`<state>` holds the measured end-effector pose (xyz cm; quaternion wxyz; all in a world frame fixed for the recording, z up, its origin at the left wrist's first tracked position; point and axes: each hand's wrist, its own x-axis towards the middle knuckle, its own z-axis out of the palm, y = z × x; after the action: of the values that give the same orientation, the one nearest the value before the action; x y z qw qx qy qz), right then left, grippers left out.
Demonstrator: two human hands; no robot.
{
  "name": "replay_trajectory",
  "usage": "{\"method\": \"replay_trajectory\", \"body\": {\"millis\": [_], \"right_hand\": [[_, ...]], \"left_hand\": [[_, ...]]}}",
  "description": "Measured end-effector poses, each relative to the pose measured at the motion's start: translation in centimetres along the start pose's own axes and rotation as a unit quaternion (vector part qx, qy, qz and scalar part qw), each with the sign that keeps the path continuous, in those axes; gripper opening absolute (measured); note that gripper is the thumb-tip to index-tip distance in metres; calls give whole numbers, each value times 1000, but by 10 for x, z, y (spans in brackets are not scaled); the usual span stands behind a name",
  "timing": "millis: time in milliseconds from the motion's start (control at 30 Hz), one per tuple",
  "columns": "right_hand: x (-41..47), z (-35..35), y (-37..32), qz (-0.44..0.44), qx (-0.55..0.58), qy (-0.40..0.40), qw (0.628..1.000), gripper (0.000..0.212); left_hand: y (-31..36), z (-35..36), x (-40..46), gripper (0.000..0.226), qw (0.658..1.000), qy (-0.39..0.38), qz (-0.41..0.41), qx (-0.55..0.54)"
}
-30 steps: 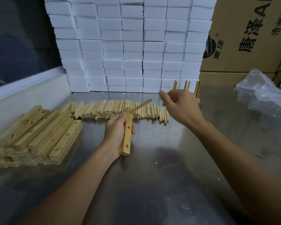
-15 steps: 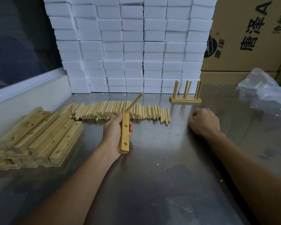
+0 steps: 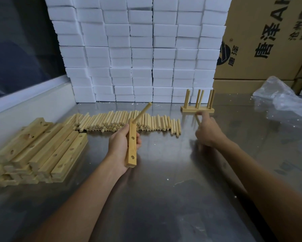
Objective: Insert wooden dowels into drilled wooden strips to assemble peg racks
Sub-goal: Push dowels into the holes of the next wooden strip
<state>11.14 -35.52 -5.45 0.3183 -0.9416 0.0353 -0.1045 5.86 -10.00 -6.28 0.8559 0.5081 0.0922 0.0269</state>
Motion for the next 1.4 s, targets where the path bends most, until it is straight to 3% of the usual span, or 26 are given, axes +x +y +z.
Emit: {"method": "replay_trajectory", "body": {"millis": [133, 333, 433, 633, 800, 1033, 1167, 1267, 1400], "right_hand": [[-11, 10, -23, -98, 68, 29, 992, 51], [-30, 28, -45, -191, 43, 70, 978, 26], [-39, 33, -52, -239, 2, 104, 965, 26], [-55, 36, -66, -261, 65, 162, 949, 46], [-61, 44, -67, -302, 97, 122, 941, 24], [-60, 43, -71, -180, 302, 56, 934, 8], [-61, 36, -75, -103, 438, 5, 893, 16], [-62, 35, -77, -35, 543, -48, 837, 13], [-62, 38, -77, 10, 592, -94, 800, 20]], "left_hand": [[1, 0, -2, 30, 1000, 2, -3, -4], [2, 2, -3, 30, 1000, 3, 5, 2], [2, 2, -3, 30, 1000, 6, 6, 0], [1, 3, -3, 31, 1000, 4, 10, -3], [1, 2, -2, 32, 1000, 6, 10, 4], [1, 1, -3, 29, 1000, 5, 4, -7], [2, 1, -2, 29, 1000, 9, 3, -9], [1, 2, -1, 30, 1000, 18, 2, -17], [0, 5, 0, 28, 999, 22, 4, -43]]}}
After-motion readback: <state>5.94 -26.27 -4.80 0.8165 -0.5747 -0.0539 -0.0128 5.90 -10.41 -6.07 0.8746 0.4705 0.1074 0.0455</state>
